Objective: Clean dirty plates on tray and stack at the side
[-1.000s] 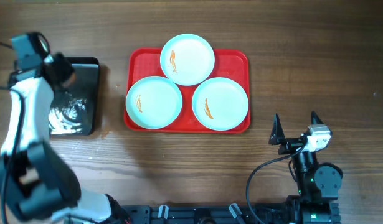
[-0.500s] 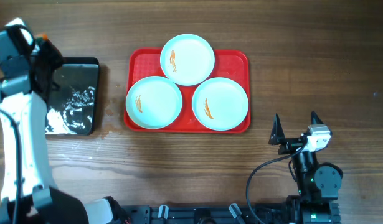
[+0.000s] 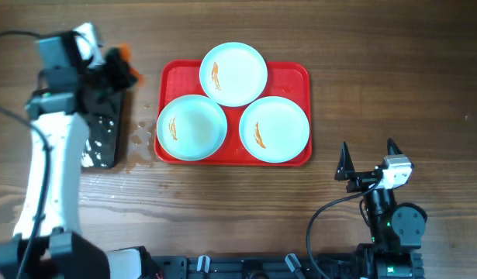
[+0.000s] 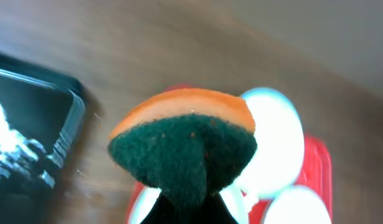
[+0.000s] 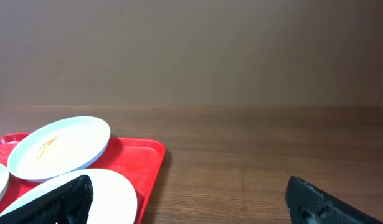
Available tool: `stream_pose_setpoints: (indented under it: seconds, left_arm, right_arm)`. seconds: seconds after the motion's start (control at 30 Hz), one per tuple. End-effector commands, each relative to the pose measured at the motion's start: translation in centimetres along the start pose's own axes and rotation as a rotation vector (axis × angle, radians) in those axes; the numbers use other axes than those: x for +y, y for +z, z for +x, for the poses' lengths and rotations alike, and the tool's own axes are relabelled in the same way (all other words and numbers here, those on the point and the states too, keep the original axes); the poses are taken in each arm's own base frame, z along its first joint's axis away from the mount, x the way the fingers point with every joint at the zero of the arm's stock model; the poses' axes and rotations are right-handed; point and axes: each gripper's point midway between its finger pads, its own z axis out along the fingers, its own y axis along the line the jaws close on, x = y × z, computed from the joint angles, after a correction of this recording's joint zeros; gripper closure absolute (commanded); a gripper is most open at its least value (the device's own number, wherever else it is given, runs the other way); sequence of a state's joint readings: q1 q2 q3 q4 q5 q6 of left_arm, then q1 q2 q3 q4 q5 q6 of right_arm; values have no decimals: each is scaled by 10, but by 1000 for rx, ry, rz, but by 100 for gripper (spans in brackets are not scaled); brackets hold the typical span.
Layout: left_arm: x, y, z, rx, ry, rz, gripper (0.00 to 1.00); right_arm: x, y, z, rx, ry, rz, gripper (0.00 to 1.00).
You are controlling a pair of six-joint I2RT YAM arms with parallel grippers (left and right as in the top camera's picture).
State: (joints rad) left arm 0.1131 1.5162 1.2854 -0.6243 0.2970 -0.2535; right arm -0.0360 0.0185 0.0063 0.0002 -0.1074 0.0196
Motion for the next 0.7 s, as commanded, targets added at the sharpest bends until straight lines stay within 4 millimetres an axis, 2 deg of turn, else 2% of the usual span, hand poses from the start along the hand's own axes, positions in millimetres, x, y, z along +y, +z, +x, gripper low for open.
stream_pose_setpoints:
  seconds: [0.0,0.07,0.17,0.33,0.5,0.6,0.63,0.67]
  left_arm:
    - [-40,54,72,256,57,46,96]
    - [-52,75,105,359,95,44,96]
    - [-58,101,154,506,126,18,96]
    - [-39,117,191,592,109,-145,96]
    - [-29,137,208,585,132,-256,96]
    - [-20,138,205,548,165,-334,96]
    - [-16,137,204,539,173,-355,96]
    - [-12,136,202,530,173,-380,96]
  right_arm:
    - [-2,0,-2,-9,-18,8,0]
    - [-2,0,-2,-9,-18,8,0]
    - [-2,0,-2,-9,-18,8,0]
    - [-2,0,-2,-9,-18,8,0]
    - [-2,0,-2,-9,-18,8,0]
    - [-2,0,-2,-11,-21,8,0]
    - [4,0,-8,-34,21,-25,0]
    - [19,-2,-18,-65,124,-114,0]
